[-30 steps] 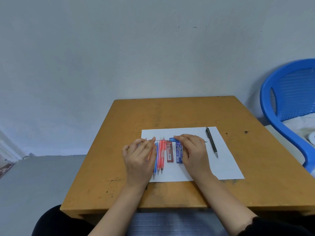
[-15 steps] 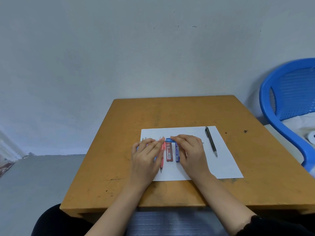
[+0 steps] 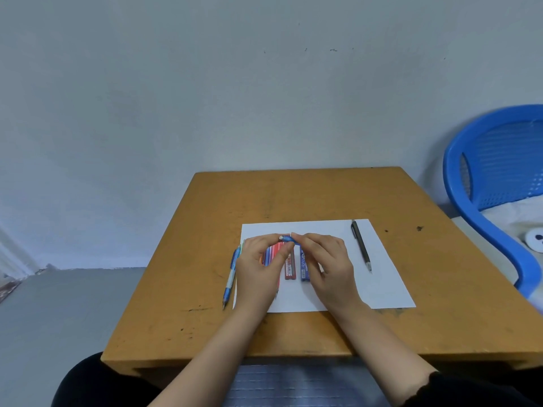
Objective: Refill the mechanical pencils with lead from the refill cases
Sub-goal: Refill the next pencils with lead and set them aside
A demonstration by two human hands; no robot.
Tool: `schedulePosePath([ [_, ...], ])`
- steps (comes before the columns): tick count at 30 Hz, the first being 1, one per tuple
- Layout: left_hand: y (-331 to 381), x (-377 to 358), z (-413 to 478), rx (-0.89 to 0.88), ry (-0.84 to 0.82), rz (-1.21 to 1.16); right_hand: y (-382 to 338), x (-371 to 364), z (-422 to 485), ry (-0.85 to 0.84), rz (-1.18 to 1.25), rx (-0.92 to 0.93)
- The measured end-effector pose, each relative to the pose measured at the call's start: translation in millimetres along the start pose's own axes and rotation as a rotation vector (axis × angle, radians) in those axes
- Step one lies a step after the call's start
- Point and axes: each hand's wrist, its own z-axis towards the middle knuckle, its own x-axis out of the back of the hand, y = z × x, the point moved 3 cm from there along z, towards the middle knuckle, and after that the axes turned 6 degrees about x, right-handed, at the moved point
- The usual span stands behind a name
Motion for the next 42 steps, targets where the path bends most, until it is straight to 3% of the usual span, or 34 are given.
schedulePosePath([
  [4, 8, -7, -9, 0.129, 0.034, -0.164, -2, 1, 1, 0.028, 0.027, 0.021],
  [11, 24, -2, -14, 0.152, 0.128, -0.331, -4, 1, 1, 0.011, 0.030, 0.005],
  [16, 47, 20, -2, -0.074, 0.269, -0.321, 11, 2, -6, 0.016, -0.009, -0.186],
  [20, 52, 35, 10, -0.346, 0.263, -0.175, 21, 7, -3, 0.073, 0.001, -0.314],
  [23, 41, 36, 15, -0.517, 0.194, 0.073, 31, 4, -4, -0.041, -0.034, -0.474],
  [26, 20, 31, 17, -0.547, 0.124, 0.196, 44, -4, -11, -0.247, -0.070, -0.688],
  [28, 3, 29, 15, -0.526, 0.075, 0.216, 46, -7, -13, -0.304, -0.077, -0.727],
  [32, -19, 26, 8, -0.516, 0.019, 0.279, 46, -6, -12, -0.310, -0.087, -0.770],
  [42, -32, 22, 4, -0.666, 0.097, 0.458, 49, -8, -14, -0.303, -0.155, -0.816],
])
